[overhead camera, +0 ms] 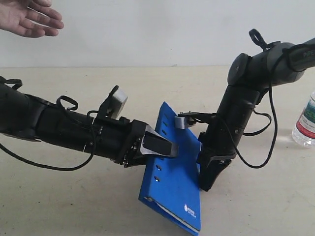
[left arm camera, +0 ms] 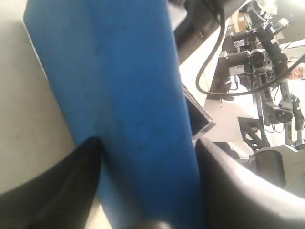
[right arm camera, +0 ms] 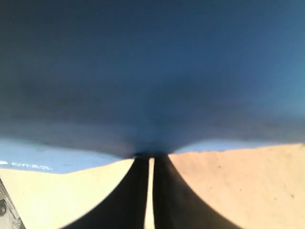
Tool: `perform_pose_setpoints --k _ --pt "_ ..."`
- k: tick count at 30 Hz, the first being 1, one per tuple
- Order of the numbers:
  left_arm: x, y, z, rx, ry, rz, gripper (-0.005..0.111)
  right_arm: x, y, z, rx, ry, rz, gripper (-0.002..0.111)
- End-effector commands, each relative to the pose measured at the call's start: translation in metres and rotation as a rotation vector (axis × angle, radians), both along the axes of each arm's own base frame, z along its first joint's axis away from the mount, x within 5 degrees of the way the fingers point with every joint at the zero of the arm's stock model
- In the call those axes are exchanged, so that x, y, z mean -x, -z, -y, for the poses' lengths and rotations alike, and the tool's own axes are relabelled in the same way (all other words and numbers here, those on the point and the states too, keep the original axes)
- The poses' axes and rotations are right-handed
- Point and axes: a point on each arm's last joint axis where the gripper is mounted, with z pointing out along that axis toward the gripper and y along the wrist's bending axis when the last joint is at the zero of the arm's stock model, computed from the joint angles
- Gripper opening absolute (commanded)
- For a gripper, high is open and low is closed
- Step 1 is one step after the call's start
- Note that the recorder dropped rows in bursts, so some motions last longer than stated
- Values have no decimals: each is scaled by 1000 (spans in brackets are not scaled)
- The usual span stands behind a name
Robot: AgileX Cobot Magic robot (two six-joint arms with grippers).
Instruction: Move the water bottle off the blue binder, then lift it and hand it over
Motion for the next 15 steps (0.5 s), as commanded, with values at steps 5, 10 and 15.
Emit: perform_pose_setpoints --k 5,10,15 --pt "0 2 -5 -318 -29 141 5 -13 -53 -22 -153 191 202 0" --pt "-4 -30 -23 -481 -178 305 5 -9 -98 -14 -131 257 318 0" --pt "12 -48 -35 -528 -227 373 5 1 -147 -8 -174 279 461 0"
